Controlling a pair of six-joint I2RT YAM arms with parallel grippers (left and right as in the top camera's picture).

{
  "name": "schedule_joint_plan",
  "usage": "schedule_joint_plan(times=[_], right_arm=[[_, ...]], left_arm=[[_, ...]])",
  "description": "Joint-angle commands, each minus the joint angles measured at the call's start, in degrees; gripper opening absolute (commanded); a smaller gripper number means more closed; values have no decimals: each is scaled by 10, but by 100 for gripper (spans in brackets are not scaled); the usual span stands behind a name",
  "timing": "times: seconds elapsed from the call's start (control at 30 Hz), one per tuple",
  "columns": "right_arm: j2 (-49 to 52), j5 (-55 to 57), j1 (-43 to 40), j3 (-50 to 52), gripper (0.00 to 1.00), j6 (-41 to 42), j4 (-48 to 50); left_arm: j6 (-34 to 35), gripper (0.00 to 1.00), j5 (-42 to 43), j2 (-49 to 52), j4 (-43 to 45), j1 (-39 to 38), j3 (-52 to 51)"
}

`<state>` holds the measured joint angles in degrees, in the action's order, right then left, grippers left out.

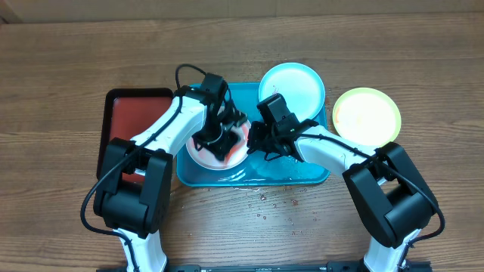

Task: Clean dirty plates on tray and stack at the side
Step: 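Keep scrubbing the white plate with the left gripper's sponge in circles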

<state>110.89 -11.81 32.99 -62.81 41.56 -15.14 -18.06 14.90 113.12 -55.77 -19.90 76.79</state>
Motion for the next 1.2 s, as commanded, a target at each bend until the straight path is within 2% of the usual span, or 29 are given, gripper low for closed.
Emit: schedule_joint_plan(times=[0.0,0.13,0.4,0.5,0.57,0.67,0.73,0.83,0.87,0.93,1.03,1.17], right_arm=[[2,-7,0,-10,4,2,5],[2,-7,0,-10,4,2,5],[2,-7,0,-10,4,2,2],[2,-7,0,-10,4,2,1],[2,-7,0,-10,4,2,1],[2,-7,0,-10,4,2,1],[2,-7,0,-10,4,2,2],[2,-7,0,-10,4,2,3],[2,-7,0,-10,4,2,4],[2,-7,0,-10,4,2,5],[2,-7,0,-10,4,2,5],[2,-7,0,-10,4,2,5]], left_arm=[[-76,4,44,9,-32,-4,2],[-39,4,-16,9,-12,-2,2],[188,4,-252,9,167,-2,2],[290,4,-342,9,167,-2,2],[310,4,-347,9,150,-2,2],[308,4,-306,9,105,-2,2],[279,4,-245,9,69,-3,2],[185,4,-129,9,29,-3,2],[129,4,-72,9,17,-3,2],[64,4,-15,9,11,-3,2],[3,4,40,9,26,-3,2],[1,4,42,9,112,-3,2]])
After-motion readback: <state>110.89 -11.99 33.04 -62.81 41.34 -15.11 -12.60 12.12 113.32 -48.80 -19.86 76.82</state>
